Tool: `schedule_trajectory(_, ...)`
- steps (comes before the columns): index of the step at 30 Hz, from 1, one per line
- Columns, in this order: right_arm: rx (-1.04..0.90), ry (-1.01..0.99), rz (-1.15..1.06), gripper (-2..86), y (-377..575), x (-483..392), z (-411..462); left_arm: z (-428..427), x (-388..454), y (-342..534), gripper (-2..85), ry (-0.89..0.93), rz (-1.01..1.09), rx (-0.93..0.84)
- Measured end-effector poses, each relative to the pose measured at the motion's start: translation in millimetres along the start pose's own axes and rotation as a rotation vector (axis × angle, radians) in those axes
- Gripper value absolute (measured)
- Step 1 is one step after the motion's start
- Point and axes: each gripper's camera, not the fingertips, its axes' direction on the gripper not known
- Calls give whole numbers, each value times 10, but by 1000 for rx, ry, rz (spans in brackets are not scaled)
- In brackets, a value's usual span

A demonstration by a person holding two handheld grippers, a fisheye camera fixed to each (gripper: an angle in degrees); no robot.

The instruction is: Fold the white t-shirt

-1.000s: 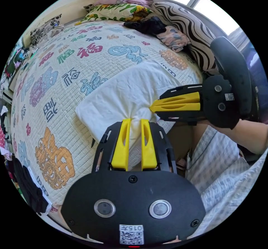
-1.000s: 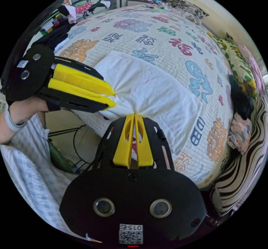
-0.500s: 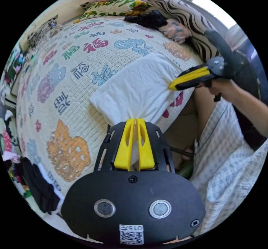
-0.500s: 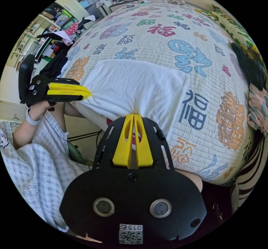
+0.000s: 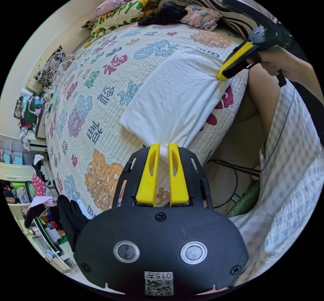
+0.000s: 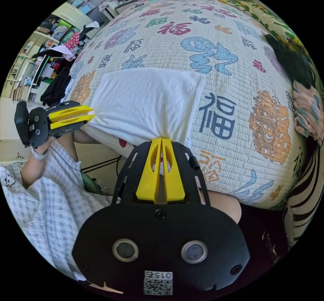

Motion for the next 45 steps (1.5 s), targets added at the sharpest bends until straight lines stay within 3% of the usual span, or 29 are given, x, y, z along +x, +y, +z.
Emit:
schedule_trajectory(10, -13, -54, 57, -10, 106, 503, 157, -236, -219, 86, 35, -65, 46, -16)
schedule_trajectory(22, 2, -86, 47, -8, 325, 1181, 296, -669, -1756, 663, 58, 182, -233, -44)
schedule_trajectory(24, 54, -154, 38, -4, 388, 1381, 244, -789, -2184, 887, 62, 340, -353, 53)
schedule_trajectory(26, 119, -226, 51, 6, 438, 1640, 200, -827, -2821, 1214, 81, 642, -526, 234)
schedule_trajectory(29, 197, -512, 77, 79, 435, 2176, 255, -626, -3495, 1487, 107, 1018, -651, 413)
schedule_trajectory(32, 208, -719, 89, 96, 335, 2646, 515, -362, -3975, 1575, 127, 1198, -718, 400)
schedule_trajectory(37, 85, -829, 83, 136, 29, 3102, 1131, -374, -4454, 1542, 146, 1253, -698, 298)
schedule_trajectory(45, -7, -950, -28, 117, -498, 3165, 1889, -629, -4950, 1294, 137, 1314, -664, 269)
